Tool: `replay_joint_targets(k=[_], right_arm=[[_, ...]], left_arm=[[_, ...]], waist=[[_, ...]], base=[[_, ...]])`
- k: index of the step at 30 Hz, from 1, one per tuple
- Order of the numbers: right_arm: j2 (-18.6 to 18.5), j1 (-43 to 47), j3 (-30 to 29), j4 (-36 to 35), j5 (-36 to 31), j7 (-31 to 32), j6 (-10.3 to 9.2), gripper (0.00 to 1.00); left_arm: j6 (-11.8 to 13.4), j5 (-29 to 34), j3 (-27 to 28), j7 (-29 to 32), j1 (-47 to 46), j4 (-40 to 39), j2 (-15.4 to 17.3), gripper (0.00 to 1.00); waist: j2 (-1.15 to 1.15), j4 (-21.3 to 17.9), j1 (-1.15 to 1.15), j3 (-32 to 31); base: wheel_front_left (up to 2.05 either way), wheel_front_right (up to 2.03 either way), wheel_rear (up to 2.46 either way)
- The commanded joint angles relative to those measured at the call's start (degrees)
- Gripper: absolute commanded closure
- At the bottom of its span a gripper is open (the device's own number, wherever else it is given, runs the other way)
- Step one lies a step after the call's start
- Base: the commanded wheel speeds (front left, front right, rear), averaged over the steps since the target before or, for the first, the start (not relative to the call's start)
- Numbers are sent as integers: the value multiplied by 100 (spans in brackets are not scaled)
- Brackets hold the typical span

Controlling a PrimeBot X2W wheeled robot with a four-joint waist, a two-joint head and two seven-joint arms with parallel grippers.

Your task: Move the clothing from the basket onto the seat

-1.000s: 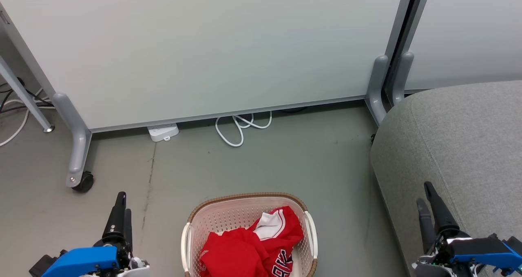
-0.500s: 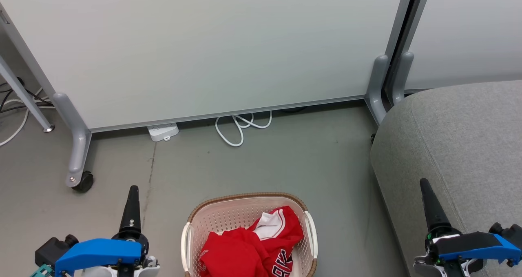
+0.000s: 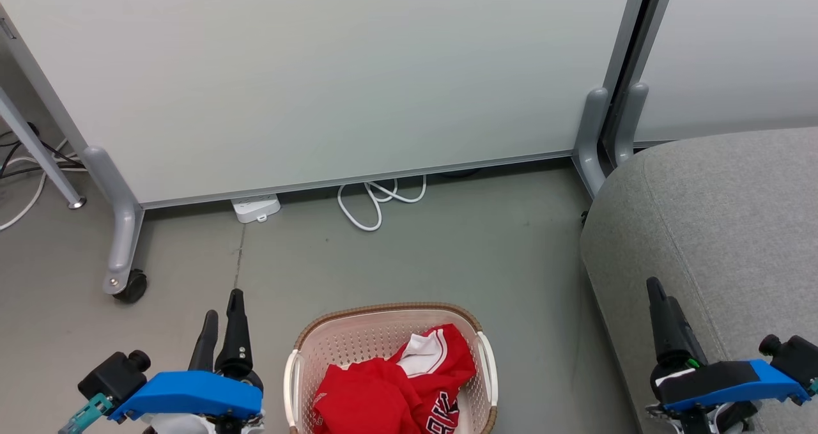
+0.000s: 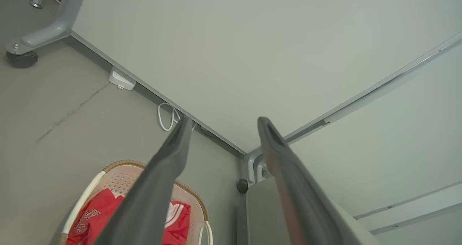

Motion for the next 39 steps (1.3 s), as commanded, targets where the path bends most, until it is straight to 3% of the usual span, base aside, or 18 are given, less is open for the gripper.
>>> replay_joint_targets(k=[1,20,39], right_arm=[[-46,-130,11,-104,-213,-52,8,0],[-60,-66,73,-256,-1623,-229,10,0],[-70,3,91,-268,-2685,-338,12,0]], left_arm=[[23,233,-34,-57,-170,-58,48,0],[126,1710,-270,-385,-195,14,81,0],[132,2739,-421,-655,-210,133,92,0]], waist=[[0,0,0,-2],[0,23,0,-6],[0,50,0,-33]], base=[[0,0,0],[0,0,0],[0,0,0]])
